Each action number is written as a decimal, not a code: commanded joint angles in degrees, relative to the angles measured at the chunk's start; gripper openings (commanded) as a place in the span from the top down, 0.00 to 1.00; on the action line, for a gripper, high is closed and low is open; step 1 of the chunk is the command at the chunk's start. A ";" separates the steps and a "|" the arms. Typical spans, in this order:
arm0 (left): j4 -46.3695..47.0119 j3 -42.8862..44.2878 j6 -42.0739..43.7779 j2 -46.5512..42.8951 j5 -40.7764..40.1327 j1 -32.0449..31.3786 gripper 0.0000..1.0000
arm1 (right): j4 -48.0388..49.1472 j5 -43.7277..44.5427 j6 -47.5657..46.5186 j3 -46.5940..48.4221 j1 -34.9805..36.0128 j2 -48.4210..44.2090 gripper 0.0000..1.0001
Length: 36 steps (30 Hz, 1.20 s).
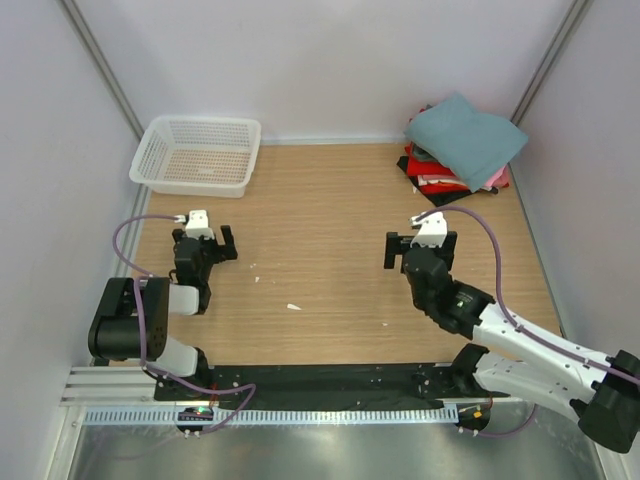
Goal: Fold and stack the t-shirts
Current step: Reset both grippers
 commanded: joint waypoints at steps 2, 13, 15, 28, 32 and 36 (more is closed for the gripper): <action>4.97 1.00 0.55 -0.20 -0.26 0.03 0.00 | 18.65 13.74 -11.71 -8.79 -2.03 -3.26 0.00; 4.97 1.00 0.64 -0.28 -0.26 0.03 0.00 | 70.73 -13.50 -9.54 -32.04 -38.24 14.61 0.00; 4.97 0.91 0.55 -0.28 -0.17 0.03 0.00 | 81.10 -14.47 -8.81 -31.79 -41.76 20.59 0.00; 5.06 1.00 0.55 -0.28 -0.17 0.03 0.00 | 72.96 -34.07 -12.60 -19.22 -47.75 37.33 0.00; 5.06 1.00 0.55 -0.28 -0.26 0.03 0.00 | 76.65 -41.35 -16.29 -21.06 -47.13 37.67 0.00; 5.06 1.00 0.55 -0.28 -0.26 0.03 0.00 | 76.92 -41.37 -16.38 -21.06 -47.13 37.93 0.00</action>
